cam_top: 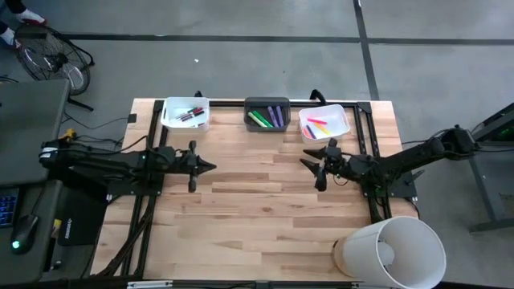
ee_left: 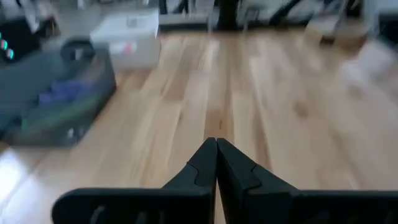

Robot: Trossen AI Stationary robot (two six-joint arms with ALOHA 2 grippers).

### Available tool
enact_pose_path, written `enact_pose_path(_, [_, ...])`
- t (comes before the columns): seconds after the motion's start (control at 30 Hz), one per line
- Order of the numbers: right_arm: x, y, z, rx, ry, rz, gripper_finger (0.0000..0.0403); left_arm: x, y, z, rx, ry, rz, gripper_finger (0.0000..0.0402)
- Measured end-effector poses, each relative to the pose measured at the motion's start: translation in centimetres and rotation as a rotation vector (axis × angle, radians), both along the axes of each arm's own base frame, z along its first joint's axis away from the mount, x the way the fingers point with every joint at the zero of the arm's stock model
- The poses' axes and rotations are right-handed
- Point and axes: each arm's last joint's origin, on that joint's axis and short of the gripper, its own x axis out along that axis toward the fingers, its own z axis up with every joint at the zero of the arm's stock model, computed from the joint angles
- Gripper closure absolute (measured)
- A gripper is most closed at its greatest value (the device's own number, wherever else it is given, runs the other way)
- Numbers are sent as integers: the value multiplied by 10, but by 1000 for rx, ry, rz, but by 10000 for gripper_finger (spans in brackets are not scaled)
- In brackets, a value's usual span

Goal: Pick & Place Markers
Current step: Return to Home Position

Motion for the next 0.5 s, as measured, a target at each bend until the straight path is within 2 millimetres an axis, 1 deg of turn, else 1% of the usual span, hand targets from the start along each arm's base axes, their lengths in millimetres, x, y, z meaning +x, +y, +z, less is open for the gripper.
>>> enact_pose_path(0.07, [0, 0, 2, -6, -12, 0, 233, -2, -1, 4, -4, -39, -17, 401])
enact_pose_path(0.17, [-2, 0, 1, -5, -41, 1, 233, -5, -1, 5, -5, -52, -45, 401])
enact_pose_path(0.4, [-28, -5, -21, 16, -173, -5, 234, -13, -2, 11, 17, -91, -81, 401])
enact_pose_path(0.5, [-28, -5, -21, -1, -158, -17, 234, -16, -3, 14, -11, -117, -96, 401])
